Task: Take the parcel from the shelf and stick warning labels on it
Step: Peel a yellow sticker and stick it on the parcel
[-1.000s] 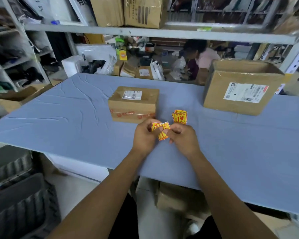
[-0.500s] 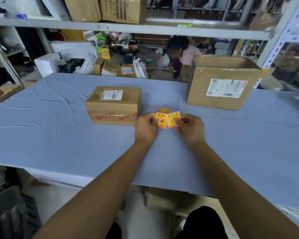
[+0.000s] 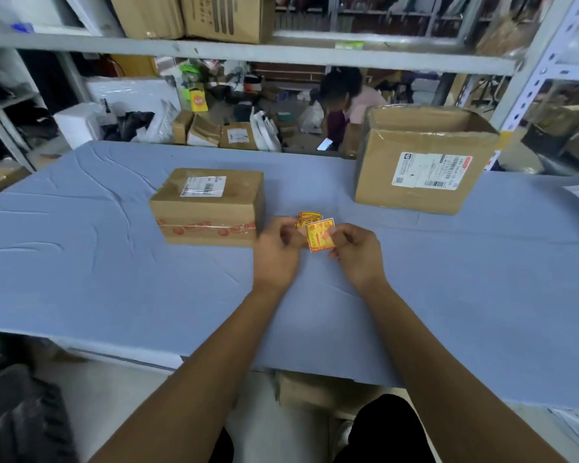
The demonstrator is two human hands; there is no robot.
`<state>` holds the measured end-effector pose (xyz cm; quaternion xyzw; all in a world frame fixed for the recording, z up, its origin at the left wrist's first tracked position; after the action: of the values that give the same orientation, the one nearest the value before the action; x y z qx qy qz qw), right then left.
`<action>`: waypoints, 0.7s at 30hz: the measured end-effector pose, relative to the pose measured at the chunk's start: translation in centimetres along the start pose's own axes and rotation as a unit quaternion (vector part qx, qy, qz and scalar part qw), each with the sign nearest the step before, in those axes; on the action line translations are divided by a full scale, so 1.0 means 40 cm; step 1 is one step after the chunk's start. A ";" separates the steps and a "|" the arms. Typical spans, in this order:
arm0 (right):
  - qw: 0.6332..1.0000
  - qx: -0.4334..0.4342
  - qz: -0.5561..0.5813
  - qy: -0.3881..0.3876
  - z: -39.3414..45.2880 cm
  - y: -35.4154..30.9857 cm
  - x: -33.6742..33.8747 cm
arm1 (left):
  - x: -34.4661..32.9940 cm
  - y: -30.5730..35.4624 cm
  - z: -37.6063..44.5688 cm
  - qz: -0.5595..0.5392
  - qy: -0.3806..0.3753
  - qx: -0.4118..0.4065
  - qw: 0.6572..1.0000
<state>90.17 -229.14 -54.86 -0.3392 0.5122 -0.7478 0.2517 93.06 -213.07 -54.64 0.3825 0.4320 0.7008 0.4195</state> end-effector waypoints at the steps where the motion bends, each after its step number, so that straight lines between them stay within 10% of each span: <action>1: 1.000 0.004 0.007 -0.010 -0.019 -0.013 -0.009 | 0.019 0.000 -0.016 -0.037 -0.022 0.017 0.999; 11: 0.978 0.046 0.088 -0.185 -0.238 -0.130 -0.179 | 0.294 -0.046 -0.036 -0.088 -0.033 0.034 0.995; 21: 0.981 0.025 0.052 -0.186 -0.220 -0.107 -0.166 | 0.312 -0.038 -0.051 0.001 -0.008 0.001 1.000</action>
<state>87.56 -217.60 -54.68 -0.4389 0.4543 -0.6700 0.3899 87.17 -201.78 -54.57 0.3883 0.4289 0.6979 0.4221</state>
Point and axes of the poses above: each hand's wrist, its own z-axis towards the middle knuckle, its own x-axis out of the back of the hand, y = z × x, the point moved 5 cm from there along z, towards the middle knuckle, and after that the axes turned 15 degrees about y, right-handed, at the moved point
